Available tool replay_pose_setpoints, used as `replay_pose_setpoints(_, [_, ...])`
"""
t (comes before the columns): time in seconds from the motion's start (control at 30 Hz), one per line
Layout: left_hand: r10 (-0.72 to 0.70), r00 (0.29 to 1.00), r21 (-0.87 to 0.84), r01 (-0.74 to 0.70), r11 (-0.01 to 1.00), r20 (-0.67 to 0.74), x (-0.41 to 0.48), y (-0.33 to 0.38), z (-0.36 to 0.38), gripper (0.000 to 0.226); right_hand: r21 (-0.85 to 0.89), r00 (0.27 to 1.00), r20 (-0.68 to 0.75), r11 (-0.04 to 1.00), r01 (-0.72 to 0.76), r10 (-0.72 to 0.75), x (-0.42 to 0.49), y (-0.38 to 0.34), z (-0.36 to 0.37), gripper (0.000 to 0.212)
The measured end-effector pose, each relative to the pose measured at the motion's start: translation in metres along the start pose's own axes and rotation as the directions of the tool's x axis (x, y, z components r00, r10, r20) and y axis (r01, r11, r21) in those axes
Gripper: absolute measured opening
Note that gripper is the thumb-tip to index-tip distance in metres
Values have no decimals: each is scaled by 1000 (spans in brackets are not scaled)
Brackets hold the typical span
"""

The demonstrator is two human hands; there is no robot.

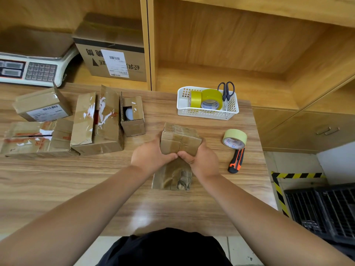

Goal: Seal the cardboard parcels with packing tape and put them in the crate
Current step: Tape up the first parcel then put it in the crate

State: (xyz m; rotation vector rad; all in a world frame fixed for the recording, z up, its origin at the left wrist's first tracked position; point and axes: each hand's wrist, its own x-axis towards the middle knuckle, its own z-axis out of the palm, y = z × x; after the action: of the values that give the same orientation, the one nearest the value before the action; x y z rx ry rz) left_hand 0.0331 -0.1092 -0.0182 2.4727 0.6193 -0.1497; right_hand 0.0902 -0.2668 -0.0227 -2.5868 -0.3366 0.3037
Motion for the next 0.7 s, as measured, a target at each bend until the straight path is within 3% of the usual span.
replay_pose_setpoints(0.17, [2,1000,21,-2,1000,20,-4,-2,4,96,-42,1000,-5,999,22,-22,-11,2,5,90])
replay_pose_setpoints(0.4, [-3,994,-18,5,1000,112,-11,-11,12,122,83,999,32,996,33,-36,-21,8,17,93])
replay_pose_setpoints(0.7, [-3,980,-98,23,995,197,-15,-22,22,119,121,997,62,991,-56,49,-18,10,24,92])
